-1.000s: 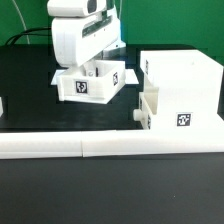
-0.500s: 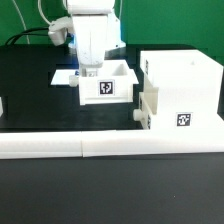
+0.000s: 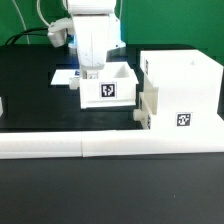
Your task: Assemble drawer
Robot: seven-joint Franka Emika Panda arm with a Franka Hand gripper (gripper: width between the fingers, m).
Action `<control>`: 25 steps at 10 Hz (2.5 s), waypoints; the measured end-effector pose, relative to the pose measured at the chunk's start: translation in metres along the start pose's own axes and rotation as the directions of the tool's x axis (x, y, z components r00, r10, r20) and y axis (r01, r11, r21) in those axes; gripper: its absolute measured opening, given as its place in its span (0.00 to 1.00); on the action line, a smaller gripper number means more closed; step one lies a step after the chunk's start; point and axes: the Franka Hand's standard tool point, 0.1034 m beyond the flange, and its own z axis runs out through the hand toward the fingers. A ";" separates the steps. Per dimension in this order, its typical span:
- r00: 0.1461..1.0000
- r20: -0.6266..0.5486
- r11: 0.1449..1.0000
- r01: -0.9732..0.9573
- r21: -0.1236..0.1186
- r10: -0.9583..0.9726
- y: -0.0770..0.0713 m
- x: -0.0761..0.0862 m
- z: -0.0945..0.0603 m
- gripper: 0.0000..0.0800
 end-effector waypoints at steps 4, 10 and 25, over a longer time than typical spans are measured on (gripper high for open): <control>1.000 0.002 1.000 0.007 0.004 -0.007 0.005 0.000 0.002 0.05; 1.000 0.003 1.000 0.014 0.004 -0.014 0.006 0.002 0.002 0.05; 1.000 -0.009 1.000 0.012 0.015 -0.012 0.010 0.016 0.012 0.05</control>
Offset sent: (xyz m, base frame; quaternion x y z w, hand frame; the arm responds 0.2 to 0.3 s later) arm 0.0000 0.0000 0.0000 0.0000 0.0000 0.0000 1.0000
